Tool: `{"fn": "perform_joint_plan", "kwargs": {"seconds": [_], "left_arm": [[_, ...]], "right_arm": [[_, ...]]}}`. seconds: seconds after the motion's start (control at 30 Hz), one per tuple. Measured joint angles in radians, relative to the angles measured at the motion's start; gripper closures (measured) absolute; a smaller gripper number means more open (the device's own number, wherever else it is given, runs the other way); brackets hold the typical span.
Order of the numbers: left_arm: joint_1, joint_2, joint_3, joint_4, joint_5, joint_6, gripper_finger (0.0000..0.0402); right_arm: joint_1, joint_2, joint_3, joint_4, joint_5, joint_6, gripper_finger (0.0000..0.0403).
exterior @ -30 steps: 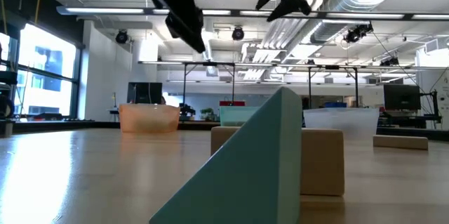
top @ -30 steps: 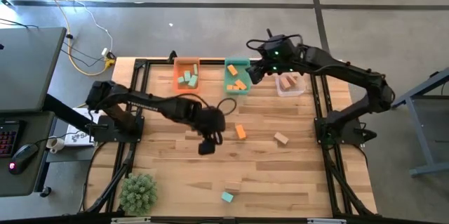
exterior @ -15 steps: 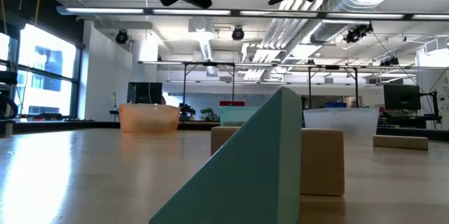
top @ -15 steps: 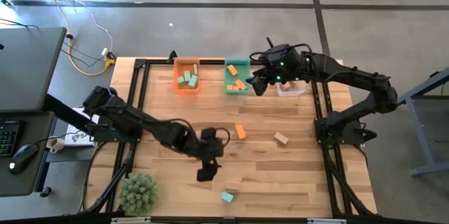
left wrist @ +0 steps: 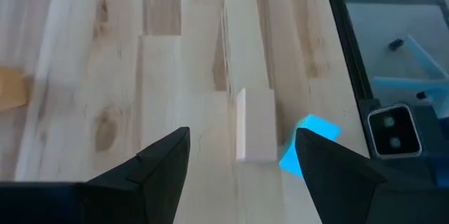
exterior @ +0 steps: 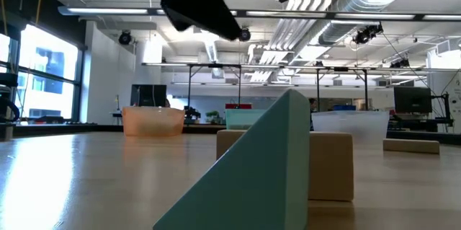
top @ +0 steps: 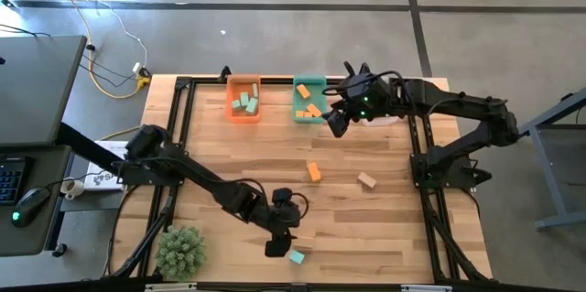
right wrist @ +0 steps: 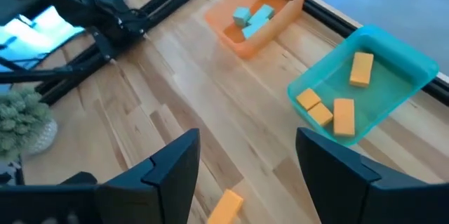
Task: Sort & place blocks by color
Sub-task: Put the brown block into the transparent bin
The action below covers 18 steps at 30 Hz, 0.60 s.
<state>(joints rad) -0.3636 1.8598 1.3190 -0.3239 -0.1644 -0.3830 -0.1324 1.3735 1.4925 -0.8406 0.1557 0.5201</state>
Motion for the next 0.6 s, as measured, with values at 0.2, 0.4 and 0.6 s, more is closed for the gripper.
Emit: {"fn": "perform_joint_plan", "kwargs": {"seconds": [0.2, 0.4, 0.6], "left_arm": [[-0.010, 0.048, 0.000, 0.067, 0.018, -0.004, 0.0157], [-0.021, 0.087, -0.001, 0.108, 0.025, -0.008, 0.0157], [-0.029, 0.130, 0.004, 0.162, 0.026, -0.008, 0.0157]], "right_arm": [[0.024, 0.000, 0.000, -0.019, 0.046, 0.004, 0.0181], [0.023, 0.000, 0.000, -0.024, 0.051, 0.004, 0.0181], [0.023, 0.001, 0.000, -0.046, 0.073, 0.004, 0.0181]]}}
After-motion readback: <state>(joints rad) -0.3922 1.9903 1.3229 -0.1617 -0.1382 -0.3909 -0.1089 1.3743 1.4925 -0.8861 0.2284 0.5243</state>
